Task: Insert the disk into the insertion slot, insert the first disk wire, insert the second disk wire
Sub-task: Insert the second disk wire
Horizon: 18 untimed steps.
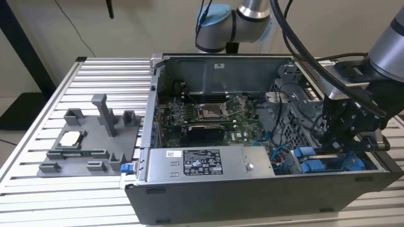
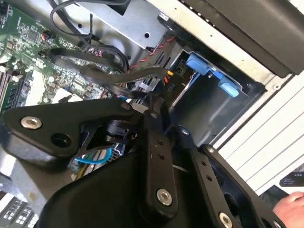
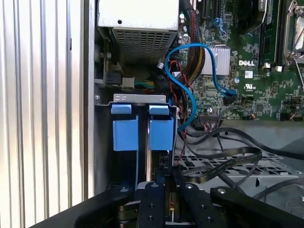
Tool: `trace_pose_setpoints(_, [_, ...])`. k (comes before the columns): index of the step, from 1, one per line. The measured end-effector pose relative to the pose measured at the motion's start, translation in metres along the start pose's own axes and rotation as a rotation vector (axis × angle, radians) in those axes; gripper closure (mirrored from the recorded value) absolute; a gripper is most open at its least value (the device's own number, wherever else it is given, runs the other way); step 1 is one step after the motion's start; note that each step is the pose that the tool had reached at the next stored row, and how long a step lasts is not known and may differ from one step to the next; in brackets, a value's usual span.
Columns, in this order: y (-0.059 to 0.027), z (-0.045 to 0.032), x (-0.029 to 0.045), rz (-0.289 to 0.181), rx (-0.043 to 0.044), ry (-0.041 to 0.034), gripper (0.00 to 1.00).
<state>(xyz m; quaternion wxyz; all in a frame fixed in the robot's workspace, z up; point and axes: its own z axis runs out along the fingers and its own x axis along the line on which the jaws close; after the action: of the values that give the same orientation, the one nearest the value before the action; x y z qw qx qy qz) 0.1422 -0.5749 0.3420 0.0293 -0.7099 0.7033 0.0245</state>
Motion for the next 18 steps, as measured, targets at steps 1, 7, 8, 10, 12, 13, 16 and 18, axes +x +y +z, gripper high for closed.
trace_pose_setpoints(1, [0.0000, -0.0048, -0.0004, 0.000, 0.0000, 0.0010, 0.76])
trace_pose_setpoints(7, [-0.0001, -0.0324, -0.0025, 0.000, 0.0000, 0.0011, 0.76])
trace_pose_setpoints(8, [-0.0001, -0.0368, -0.0028, 0.000, 0.0000, 0.0011, 0.76])
trace_pose_setpoints(10, [-0.0001, -0.0458, -0.0035, 0.001, 0.0000, 0.0010, 0.76])
trace_pose_setpoints(12, [-0.0002, -0.0506, -0.0039, 0.001, 0.0001, 0.0024, 0.76])
trace_pose_setpoints(13, [-0.0002, -0.0505, -0.0038, 0.001, 0.0001, 0.0025, 0.76])
trace_pose_setpoints(16, [-0.0002, -0.0506, -0.0038, 0.000, 0.0001, 0.0029, 0.76])
trace_pose_setpoints(18, [-0.0002, -0.0507, -0.0038, 0.000, 0.0000, 0.0031, 0.76])
